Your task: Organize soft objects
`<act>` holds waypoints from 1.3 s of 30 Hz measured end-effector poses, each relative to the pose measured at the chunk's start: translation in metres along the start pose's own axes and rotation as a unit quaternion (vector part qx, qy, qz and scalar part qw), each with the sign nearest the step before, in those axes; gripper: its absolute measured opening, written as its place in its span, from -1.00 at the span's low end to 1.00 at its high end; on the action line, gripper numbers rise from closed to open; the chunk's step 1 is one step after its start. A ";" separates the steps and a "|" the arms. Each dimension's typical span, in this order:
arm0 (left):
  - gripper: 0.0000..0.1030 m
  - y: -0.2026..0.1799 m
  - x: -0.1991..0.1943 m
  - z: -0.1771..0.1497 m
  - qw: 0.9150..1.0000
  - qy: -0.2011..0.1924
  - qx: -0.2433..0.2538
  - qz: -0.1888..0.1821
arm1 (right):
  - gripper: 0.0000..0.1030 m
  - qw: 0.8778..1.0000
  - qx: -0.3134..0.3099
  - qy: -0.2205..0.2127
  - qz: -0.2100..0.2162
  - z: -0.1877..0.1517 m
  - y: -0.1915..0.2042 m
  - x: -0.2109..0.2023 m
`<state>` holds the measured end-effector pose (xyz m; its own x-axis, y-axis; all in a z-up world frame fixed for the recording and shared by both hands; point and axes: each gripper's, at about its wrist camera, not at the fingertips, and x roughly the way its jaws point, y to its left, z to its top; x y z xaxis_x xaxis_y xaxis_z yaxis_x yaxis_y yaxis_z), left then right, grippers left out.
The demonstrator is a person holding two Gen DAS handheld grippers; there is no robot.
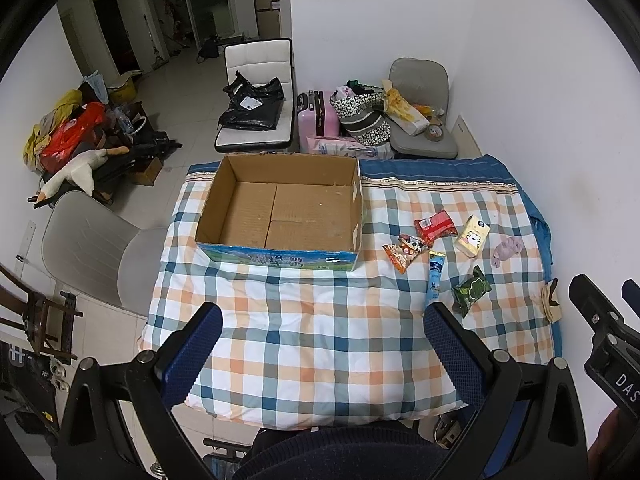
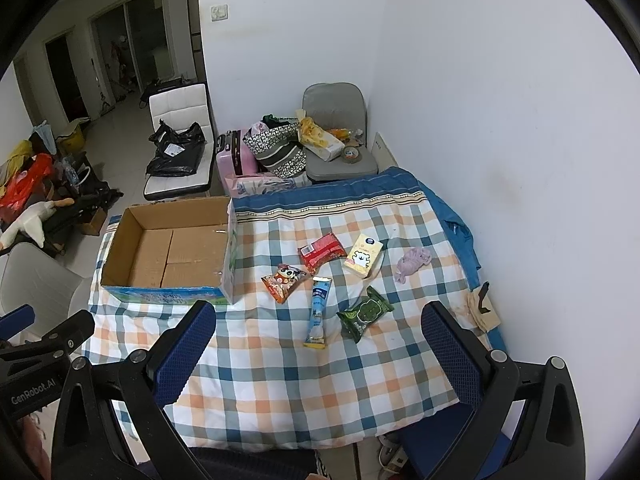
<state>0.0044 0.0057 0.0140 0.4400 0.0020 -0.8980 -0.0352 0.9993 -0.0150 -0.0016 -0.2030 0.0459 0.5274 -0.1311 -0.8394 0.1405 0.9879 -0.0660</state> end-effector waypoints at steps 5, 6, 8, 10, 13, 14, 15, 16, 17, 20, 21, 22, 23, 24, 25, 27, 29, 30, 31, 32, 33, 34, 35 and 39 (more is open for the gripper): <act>1.00 -0.001 -0.001 0.003 1.000 -0.001 0.000 0.001 | 1.00 1.000 0.000 0.000 0.001 -0.001 0.002 -0.001; 1.00 0.000 -0.001 0.004 1.000 -0.001 0.001 0.001 | 1.00 1.000 0.001 0.000 0.002 -0.001 0.001 -0.001; 1.00 0.000 -0.001 0.001 1.000 -0.003 0.000 0.001 | 1.00 1.000 0.000 0.000 0.002 -0.001 0.002 -0.001; 1.00 0.000 -0.001 0.002 1.000 -0.004 0.000 0.001 | 1.00 1.000 0.000 0.000 0.003 -0.002 0.002 -0.002; 1.00 0.000 -0.002 0.004 1.000 -0.004 0.000 0.001 | 1.00 1.000 0.001 -0.001 0.004 -0.002 0.002 -0.002; 1.00 0.000 -0.002 0.005 1.000 -0.004 0.000 0.001 | 1.00 1.000 0.002 -0.001 0.004 -0.002 0.002 -0.002; 1.00 0.001 -0.002 0.006 1.000 -0.004 0.000 0.001 | 1.00 1.000 0.001 0.000 0.004 -0.002 0.003 -0.002; 1.00 0.001 -0.002 0.005 1.000 -0.005 -0.001 0.001 | 1.00 1.000 0.001 -0.001 0.004 -0.002 0.003 -0.003; 1.00 0.000 -0.002 0.005 1.000 -0.005 -0.001 0.001 | 1.00 1.000 0.001 -0.002 0.003 -0.002 0.003 -0.003; 1.00 0.000 -0.002 0.003 1.000 -0.005 -0.001 0.001 | 1.00 1.000 0.000 -0.001 0.004 -0.002 0.003 -0.002; 1.00 0.001 -0.002 0.005 1.000 -0.004 0.000 0.001 | 1.00 1.000 0.001 -0.001 0.004 -0.002 0.003 -0.003; 1.00 0.000 -0.002 0.003 1.000 -0.005 -0.001 0.001 | 1.00 1.000 0.001 -0.001 0.004 -0.002 0.003 -0.002; 1.00 0.001 -0.002 0.004 1.000 -0.005 -0.001 0.001 | 1.00 1.000 0.001 -0.001 0.004 -0.002 0.003 -0.002; 1.00 0.001 -0.002 0.004 1.000 -0.006 -0.001 0.001 | 1.00 1.000 0.001 -0.001 0.004 -0.002 0.003 -0.002; 1.00 0.000 -0.002 0.002 1.000 -0.005 -0.001 0.001 | 1.00 1.000 0.001 -0.001 0.004 -0.002 0.003 -0.002; 1.00 0.000 -0.002 0.004 1.000 -0.004 -0.001 0.001 | 1.00 1.000 0.000 -0.001 0.004 -0.002 0.003 -0.002; 1.00 0.000 -0.002 0.005 1.000 -0.004 -0.001 0.001 | 1.00 1.000 0.000 -0.001 0.004 -0.003 0.003 -0.002; 1.00 0.000 -0.002 0.006 1.000 -0.004 -0.001 0.000 | 1.00 1.000 0.001 0.000 0.005 -0.003 0.002 -0.002; 1.00 -0.001 -0.002 0.004 1.000 -0.005 0.000 0.001 | 1.00 1.000 0.001 -0.001 0.004 -0.004 0.003 -0.002; 1.00 -0.001 -0.002 0.004 1.000 -0.004 0.000 0.001 | 1.00 1.000 0.001 -0.001 0.004 -0.004 0.003 -0.002; 1.00 0.000 -0.002 0.005 1.000 -0.004 -0.001 0.001 | 1.00 1.000 0.000 -0.001 0.004 -0.004 0.003 -0.003; 1.00 -0.002 -0.002 0.005 1.000 -0.005 0.000 0.000 | 1.00 1.000 0.001 -0.002 0.004 -0.004 0.003 -0.002; 1.00 -0.002 -0.002 0.007 1.000 -0.005 0.001 0.000 | 1.00 1.000 0.002 -0.001 0.004 -0.004 0.003 -0.001; 1.00 -0.015 0.003 0.014 1.000 -0.017 0.017 -0.008 | 1.00 1.000 0.019 0.006 0.020 -0.003 -0.001 0.005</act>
<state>0.0189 -0.0082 0.0179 0.4712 -0.0131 -0.8819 0.0026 0.9999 -0.0134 -0.0015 -0.2040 0.0402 0.5232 -0.0907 -0.8474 0.1508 0.9885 -0.0127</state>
